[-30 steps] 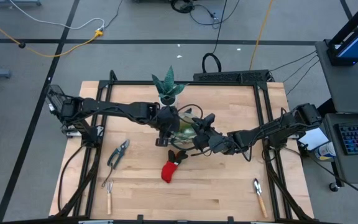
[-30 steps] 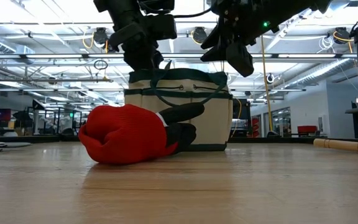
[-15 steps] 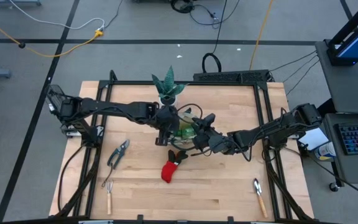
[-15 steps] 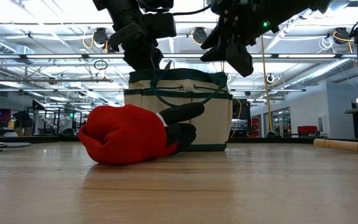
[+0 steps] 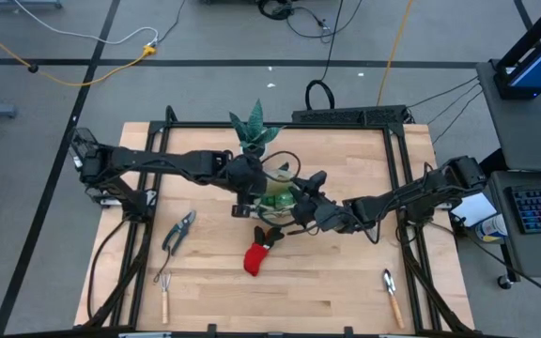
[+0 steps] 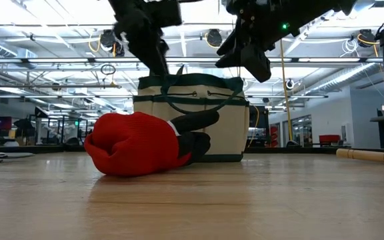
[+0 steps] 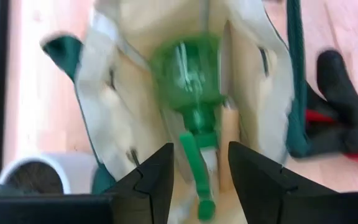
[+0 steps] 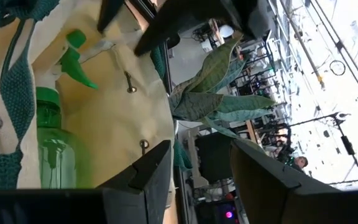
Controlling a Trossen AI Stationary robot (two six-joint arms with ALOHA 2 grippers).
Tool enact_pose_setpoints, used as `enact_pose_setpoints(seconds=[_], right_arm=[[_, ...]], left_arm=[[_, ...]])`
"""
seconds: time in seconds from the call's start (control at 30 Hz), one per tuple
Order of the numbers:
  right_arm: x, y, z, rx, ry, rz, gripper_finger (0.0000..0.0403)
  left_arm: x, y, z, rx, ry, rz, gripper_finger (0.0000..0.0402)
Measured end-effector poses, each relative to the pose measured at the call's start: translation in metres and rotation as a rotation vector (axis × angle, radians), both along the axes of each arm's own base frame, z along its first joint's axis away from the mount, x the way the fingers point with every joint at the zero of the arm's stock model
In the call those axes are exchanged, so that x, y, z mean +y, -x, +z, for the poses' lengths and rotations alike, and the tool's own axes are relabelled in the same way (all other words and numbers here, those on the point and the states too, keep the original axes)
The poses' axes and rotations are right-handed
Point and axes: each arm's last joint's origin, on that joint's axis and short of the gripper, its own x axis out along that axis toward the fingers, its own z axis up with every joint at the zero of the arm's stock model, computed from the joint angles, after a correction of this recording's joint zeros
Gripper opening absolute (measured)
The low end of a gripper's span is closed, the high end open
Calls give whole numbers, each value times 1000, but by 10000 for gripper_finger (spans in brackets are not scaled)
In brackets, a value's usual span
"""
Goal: Pick & Place Garden tools in Gardening bag
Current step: Put the green shear scissors into the gardening bag
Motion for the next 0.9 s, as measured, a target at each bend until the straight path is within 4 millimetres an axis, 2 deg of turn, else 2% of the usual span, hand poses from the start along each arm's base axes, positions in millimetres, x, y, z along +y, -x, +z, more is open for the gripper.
enact_pose_setpoints(seconds=[0.53, 0.9], right_arm=[[6, 3, -1, -99, -151, 2, 155], [11, 21, 17, -142, -486, 171, 155]], left_arm=[[-15, 34, 34, -32, -15, 93, 156], [-28, 62, 39, 89, 58, 210, 156]])
